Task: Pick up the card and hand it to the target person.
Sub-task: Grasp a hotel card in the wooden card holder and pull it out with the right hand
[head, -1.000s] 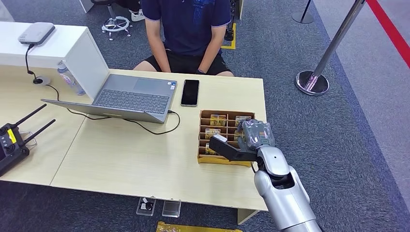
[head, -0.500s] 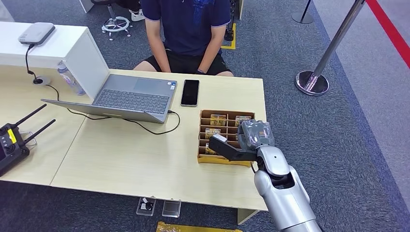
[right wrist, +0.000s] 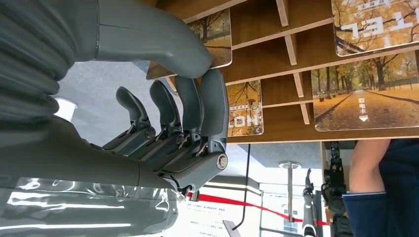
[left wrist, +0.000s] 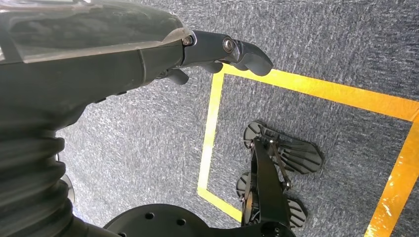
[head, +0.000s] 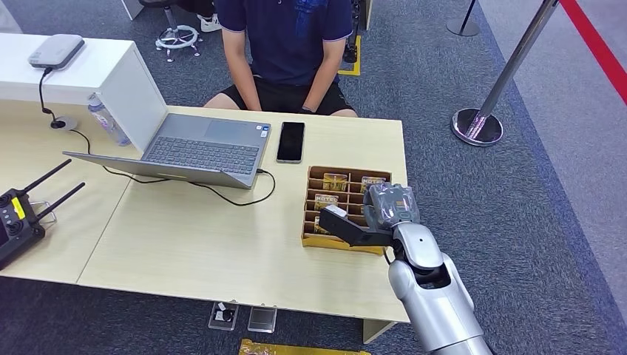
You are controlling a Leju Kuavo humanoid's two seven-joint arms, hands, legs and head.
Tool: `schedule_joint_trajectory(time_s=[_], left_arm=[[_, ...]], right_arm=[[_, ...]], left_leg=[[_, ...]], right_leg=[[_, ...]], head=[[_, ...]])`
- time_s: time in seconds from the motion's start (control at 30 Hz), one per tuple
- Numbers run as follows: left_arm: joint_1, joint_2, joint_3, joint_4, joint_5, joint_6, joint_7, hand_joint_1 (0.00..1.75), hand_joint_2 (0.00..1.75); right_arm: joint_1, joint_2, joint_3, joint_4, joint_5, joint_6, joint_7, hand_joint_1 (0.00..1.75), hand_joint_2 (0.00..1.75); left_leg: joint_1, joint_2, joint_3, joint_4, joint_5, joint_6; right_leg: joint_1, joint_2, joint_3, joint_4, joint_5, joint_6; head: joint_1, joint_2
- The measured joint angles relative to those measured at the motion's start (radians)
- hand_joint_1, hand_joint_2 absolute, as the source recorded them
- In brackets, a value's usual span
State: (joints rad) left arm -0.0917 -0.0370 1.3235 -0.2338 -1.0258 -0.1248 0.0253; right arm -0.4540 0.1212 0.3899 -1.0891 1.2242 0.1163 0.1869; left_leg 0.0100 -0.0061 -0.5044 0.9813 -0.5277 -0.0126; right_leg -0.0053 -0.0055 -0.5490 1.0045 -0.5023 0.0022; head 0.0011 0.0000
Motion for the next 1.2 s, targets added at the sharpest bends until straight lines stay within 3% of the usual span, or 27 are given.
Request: schedule_joint_trajectory(time_s=[0.07,0.2,0.47,0.63,1.2], left_arm=[[0.0,0.0,0.0,0.0,0.0,0.001,0.0,0.0,1.75],[0.0,0.0,0.0,0.0,0.0,0.001,0.0,0.0,1.75],[0.0,0.0,0.0,0.0,0.0,0.002,-0.001,0.0,1.75],[0.0,0.0,0.0,0.0,0.0,0.003,-0.002,0.0,1.75],[0.0,0.0,0.0,0.0,-0.001,0.002,-0.01,0.0,1.75]], right_arm=[[0.0,0.0,0.0,0.002,-0.001,0.0,-0.002,0.5,1.75],[0.001,0.0,0.0,0.009,-0.001,0.002,-0.003,0.45,1.75],[0.001,0.0,0.0,0.017,-0.003,0.002,-0.005,0.6,1.75],[0.001,0.0,0.0,0.018,-0.003,0.002,-0.005,0.97,1.75],[0.001,0.0,0.0,0.018,-0.003,0.002,-0.009,1.13,1.75]], left_leg=[[0.0,0.0,0.0,0.0,0.0,0.0],[0.0,0.0,0.0,0.0,0.0,0.0],[0.0,0.0,0.0,0.0,0.0,0.0],[0.0,0.0,0.0,0.0,0.0,0.0],[0.0,0.0,0.0,0.0,0.0,0.0]], right_leg=[[0.0,0.0,0.0,0.0,0.0,0.0],[0.0,0.0,0.0,0.0,0.0,0.0],[0.0,0.0,0.0,0.0,0.0,0.0],[0.0,0.0,0.0,0.0,0.0,0.0],[0.0,0.0,0.0,0.0,0.0,0.0]], head=[[0.0,0.0],[0.0,0.0],[0.0,0.0],[0.0,0.0],[0.0,0.0]])
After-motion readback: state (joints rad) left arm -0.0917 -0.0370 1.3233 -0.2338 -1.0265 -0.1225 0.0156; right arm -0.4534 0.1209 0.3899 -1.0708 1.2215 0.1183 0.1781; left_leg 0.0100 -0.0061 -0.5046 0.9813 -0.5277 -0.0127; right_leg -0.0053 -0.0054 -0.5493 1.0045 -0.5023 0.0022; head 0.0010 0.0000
